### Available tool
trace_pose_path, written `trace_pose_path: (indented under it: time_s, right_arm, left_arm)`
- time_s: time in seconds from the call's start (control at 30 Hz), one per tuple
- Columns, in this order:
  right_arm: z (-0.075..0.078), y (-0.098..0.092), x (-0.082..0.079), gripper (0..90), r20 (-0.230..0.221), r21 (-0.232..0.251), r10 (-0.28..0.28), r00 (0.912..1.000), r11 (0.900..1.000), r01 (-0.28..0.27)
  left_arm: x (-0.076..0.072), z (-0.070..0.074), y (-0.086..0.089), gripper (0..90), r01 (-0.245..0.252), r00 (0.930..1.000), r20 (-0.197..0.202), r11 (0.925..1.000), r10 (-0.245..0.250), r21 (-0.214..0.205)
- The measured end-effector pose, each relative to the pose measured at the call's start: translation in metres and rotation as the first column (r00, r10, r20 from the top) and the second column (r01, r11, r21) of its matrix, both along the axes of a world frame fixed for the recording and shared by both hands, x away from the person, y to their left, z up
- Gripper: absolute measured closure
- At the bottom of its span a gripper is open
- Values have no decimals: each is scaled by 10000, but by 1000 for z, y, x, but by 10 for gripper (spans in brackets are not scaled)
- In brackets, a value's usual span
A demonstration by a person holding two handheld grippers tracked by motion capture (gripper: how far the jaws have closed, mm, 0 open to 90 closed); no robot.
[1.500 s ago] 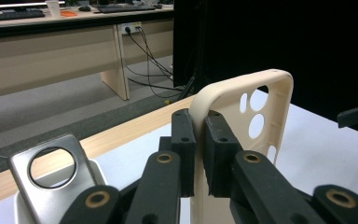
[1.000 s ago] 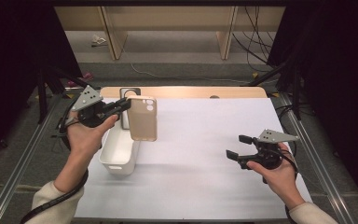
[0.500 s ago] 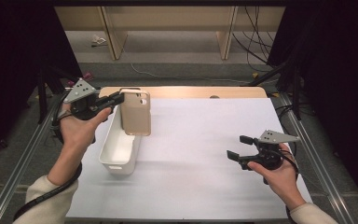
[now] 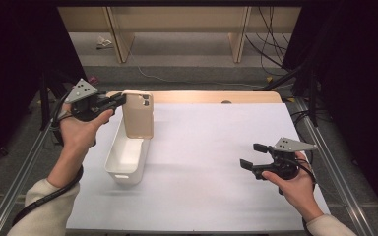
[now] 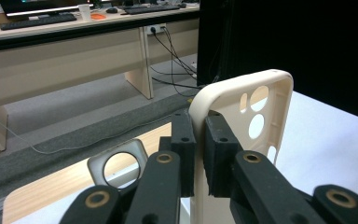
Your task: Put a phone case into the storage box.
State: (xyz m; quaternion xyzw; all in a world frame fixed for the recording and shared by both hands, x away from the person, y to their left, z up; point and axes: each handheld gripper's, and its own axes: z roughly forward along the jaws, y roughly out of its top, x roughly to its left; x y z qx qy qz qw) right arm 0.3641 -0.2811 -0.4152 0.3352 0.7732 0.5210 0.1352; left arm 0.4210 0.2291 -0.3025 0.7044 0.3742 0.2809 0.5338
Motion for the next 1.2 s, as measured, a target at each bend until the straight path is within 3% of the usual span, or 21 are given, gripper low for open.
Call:
trace_pose_path:
  time_s: [1.2]
  right_arm:
    - [0, 0, -1, 164, 17, -1, 25, 10000, 10000, -25]
  left_arm:
    - [30, -11, 10, 832, -574, 9983, 56, 9973, 572, 455]
